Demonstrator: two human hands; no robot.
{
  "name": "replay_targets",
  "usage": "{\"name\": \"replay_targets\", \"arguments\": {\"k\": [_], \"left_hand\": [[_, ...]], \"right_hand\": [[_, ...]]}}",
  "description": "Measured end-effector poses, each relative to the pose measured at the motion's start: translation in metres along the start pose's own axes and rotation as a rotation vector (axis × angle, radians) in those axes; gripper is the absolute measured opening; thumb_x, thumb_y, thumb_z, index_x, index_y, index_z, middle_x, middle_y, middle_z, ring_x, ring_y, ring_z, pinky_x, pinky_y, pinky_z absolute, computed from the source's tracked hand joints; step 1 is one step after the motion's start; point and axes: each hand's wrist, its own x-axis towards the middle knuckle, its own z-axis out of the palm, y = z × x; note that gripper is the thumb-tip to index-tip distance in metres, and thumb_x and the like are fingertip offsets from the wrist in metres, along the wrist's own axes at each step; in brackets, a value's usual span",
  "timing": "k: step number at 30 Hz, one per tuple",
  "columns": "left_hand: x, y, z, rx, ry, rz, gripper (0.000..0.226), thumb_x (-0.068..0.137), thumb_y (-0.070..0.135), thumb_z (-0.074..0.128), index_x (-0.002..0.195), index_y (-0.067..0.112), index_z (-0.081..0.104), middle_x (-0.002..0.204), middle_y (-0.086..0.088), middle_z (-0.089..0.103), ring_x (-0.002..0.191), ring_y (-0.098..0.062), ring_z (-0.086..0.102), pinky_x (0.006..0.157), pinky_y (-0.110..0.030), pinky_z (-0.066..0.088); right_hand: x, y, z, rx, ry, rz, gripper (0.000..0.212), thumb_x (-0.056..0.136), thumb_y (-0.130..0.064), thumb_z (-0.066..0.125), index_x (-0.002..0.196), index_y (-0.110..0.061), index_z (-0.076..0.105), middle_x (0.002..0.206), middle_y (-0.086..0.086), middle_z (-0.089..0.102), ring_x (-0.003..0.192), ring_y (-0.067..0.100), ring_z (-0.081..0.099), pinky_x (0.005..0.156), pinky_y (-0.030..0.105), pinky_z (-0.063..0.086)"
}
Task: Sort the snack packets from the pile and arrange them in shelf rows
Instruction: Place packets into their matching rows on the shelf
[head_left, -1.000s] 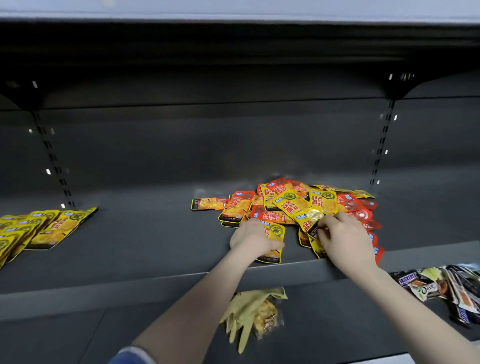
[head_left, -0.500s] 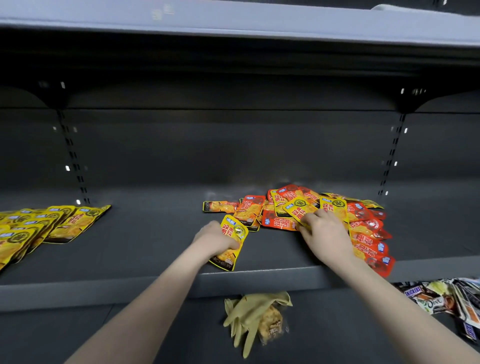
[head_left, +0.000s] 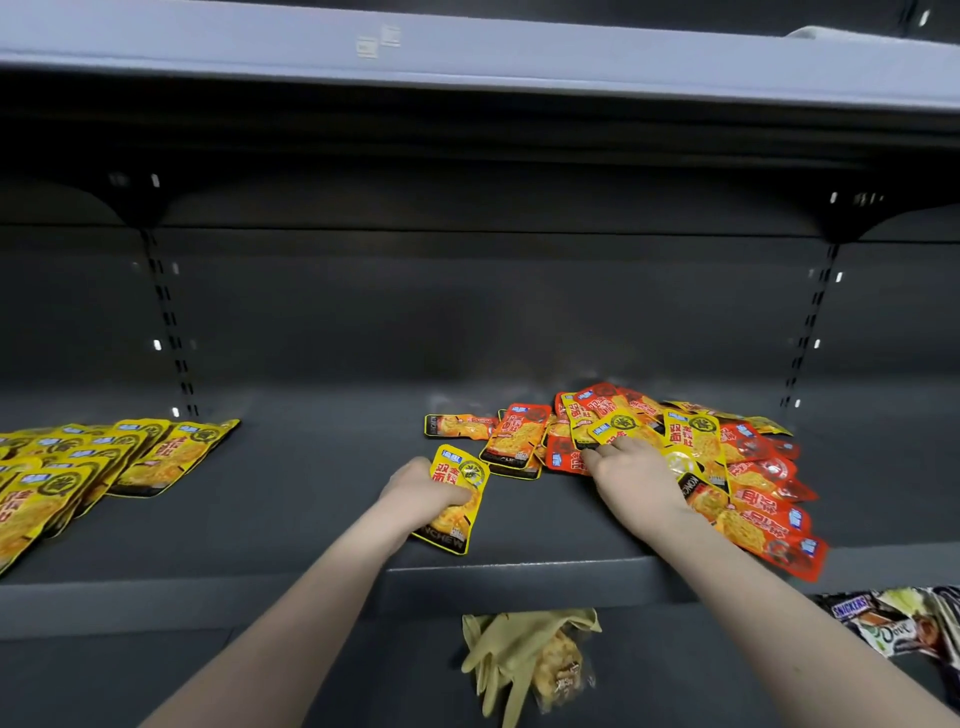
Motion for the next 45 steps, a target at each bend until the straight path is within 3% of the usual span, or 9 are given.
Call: {"name": "replay_targets", "arguments": {"k": [4,8,13,18,21,27,35,39,45], "left_hand": [[0.002,-0.006,-0.004,-0.111,-0.005,-0.001,0.027,0.078,0.019,0.074,0.098,0.008,0.059,0.097,-0.009,0.068,0.089,-0.024,0.065,0.074,-0.029,0.049],[0.000,-0.007,-0.008,-0.239,-0.053,0.004,0.014,0.081,0.013,0.072,0.084,0.012,0.058,0.081,-0.005,0.067,0.070,-0.017,0.063,0.063,-0.024,0.048],[0.004,-0.010,-0.011,-0.334,-0.066,-0.009,0.011,0.082,0.009,0.071,0.087,0.008,0.061,0.080,-0.008,0.068,0.069,-0.020,0.064,0.064,-0.026,0.049],[0.005,-0.010,-0.013,-0.394,-0.093,-0.037,0.011,0.083,0.008,0.069,0.091,0.006,0.061,0.079,-0.011,0.069,0.066,-0.022,0.064,0.062,-0.028,0.051],[0.007,-0.011,-0.013,-0.403,-0.086,-0.051,0.021,0.083,0.009,0.070,0.101,0.003,0.060,0.082,-0.012,0.069,0.068,-0.023,0.065,0.064,-0.029,0.052],[0.005,-0.011,-0.013,-0.406,-0.079,-0.042,0.029,0.082,0.009,0.071,0.107,0.000,0.060,0.087,-0.014,0.069,0.071,-0.023,0.065,0.068,-0.030,0.052],[-0.002,-0.013,-0.016,-0.447,-0.076,0.000,0.020,0.084,0.006,0.068,0.101,0.001,0.061,0.088,-0.015,0.069,0.074,-0.025,0.065,0.082,-0.038,0.052],[-0.005,-0.014,-0.020,-0.433,-0.046,0.017,0.028,0.082,0.006,0.069,0.108,0.002,0.060,0.090,-0.011,0.070,0.075,-0.023,0.066,0.074,-0.033,0.053],[-0.017,-0.019,-0.039,-0.431,0.019,0.025,0.029,0.082,0.007,0.070,0.109,0.005,0.060,0.093,-0.010,0.071,0.075,-0.022,0.067,0.072,-0.031,0.053]], "right_hand": [[0.000,-0.003,0.001,0.060,0.104,-0.051,0.028,0.035,-0.004,0.083,0.055,-0.015,0.065,0.045,-0.001,0.057,0.042,0.022,0.053,0.043,0.021,0.042],[-0.008,0.000,0.005,0.317,0.229,-0.121,0.022,0.062,-0.008,0.064,0.076,-0.022,0.075,0.074,-0.004,0.070,0.064,0.022,0.060,0.056,0.028,0.051],[-0.019,0.003,-0.004,0.567,0.301,0.123,0.028,0.072,0.000,0.075,0.080,-0.027,0.076,0.073,0.002,0.044,0.062,0.025,0.054,0.050,0.026,0.036],[-0.024,-0.004,-0.017,0.787,0.070,0.352,0.025,0.091,-0.013,0.059,0.096,-0.032,0.074,0.085,-0.002,0.055,0.084,0.022,0.058,0.068,0.031,0.044],[-0.022,-0.006,-0.019,1.098,-0.013,0.496,0.034,0.089,-0.008,0.052,0.078,-0.034,0.072,0.099,-0.005,0.071,0.085,0.017,0.063,0.083,0.035,0.051],[-0.016,-0.013,-0.023,1.317,-0.111,0.669,0.020,0.073,-0.014,0.079,0.065,-0.015,0.061,0.067,0.004,0.065,0.063,0.021,0.059,0.072,0.042,0.054],[-0.015,-0.020,-0.022,1.687,-0.177,0.860,0.075,0.069,0.017,0.072,0.134,0.001,0.038,0.076,0.008,0.056,0.071,0.026,0.060,0.069,0.039,0.053],[-0.013,-0.020,-0.023,1.806,-0.273,0.785,0.031,0.073,0.016,0.066,0.101,0.004,0.063,0.094,0.020,0.069,0.070,0.021,0.064,0.069,0.031,0.055],[-0.005,-0.035,-0.022,1.914,-0.188,0.687,0.024,0.077,0.011,0.064,0.096,-0.004,0.061,0.086,0.015,0.069,0.074,0.026,0.066,0.077,0.041,0.055]]}}
